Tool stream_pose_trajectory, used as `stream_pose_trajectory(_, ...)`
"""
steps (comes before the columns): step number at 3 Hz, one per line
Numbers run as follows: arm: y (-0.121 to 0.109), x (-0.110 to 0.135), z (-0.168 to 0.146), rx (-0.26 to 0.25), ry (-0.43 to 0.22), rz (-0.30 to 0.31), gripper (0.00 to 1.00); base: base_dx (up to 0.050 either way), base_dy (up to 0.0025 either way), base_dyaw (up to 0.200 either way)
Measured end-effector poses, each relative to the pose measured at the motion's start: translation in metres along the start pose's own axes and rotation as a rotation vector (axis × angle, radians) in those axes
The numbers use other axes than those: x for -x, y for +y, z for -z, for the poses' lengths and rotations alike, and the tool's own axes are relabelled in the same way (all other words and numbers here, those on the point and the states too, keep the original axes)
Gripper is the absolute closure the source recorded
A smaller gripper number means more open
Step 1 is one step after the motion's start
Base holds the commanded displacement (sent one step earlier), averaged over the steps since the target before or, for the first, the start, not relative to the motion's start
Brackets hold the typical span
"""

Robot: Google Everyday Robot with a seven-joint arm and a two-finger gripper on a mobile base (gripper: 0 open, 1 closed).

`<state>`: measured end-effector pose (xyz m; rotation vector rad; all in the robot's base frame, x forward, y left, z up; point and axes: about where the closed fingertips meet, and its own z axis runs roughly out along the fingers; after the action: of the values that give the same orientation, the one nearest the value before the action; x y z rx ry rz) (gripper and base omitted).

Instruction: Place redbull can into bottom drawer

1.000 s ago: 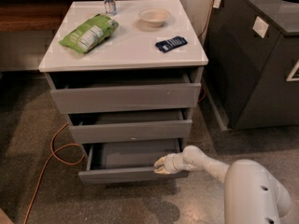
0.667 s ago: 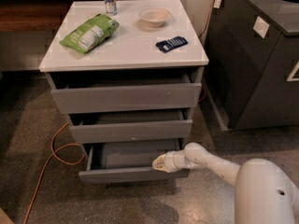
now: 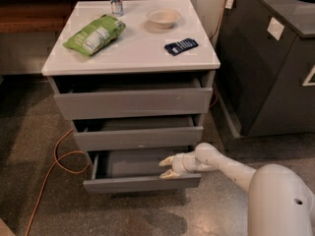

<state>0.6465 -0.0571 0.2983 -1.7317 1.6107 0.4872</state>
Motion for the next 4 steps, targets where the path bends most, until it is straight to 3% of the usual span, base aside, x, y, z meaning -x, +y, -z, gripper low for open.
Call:
stream_pose_trajectory(1,-0.013,-0.007,-0.007,-0.001,0.011,-0.006,0.1,0.0,0.0,0.0)
stream_pose_trajectory(2,-0.03,-0.025,-0.02,-0.01,0.04,-0.032,0.4,0.0,0.0,0.0)
stream_pose_trajectory(4,-0.04,-0.048,-0.034,-0.01,0.08,-0.069,0.86,0.0,0.0,0.0)
